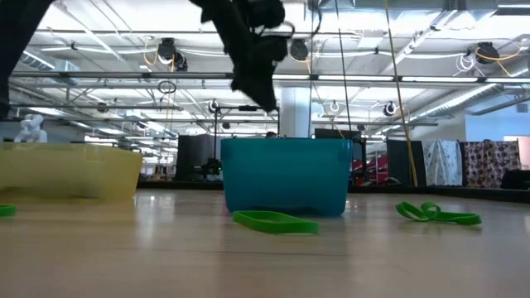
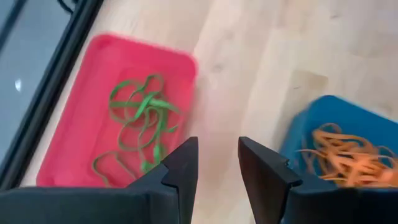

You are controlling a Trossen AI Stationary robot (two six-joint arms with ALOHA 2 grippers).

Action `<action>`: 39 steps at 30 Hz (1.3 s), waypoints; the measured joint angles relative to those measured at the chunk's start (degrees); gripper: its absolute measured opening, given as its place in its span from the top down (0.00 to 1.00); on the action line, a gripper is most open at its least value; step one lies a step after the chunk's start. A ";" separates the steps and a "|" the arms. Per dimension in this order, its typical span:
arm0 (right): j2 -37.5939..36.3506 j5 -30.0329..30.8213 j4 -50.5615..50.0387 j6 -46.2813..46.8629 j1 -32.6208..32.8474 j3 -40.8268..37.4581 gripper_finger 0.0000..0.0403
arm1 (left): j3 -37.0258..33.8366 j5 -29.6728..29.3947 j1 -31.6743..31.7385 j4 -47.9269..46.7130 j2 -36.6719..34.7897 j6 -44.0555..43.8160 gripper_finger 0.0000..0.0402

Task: Sort rubber bands into baskets
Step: Put the green rubber band into the red bin

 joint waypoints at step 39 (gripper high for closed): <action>-9.69 49.05 -9.62 -14.78 -5.53 11.85 1.00 | -9.59 25.13 -17.62 48.48 -1.01 -1.75 0.69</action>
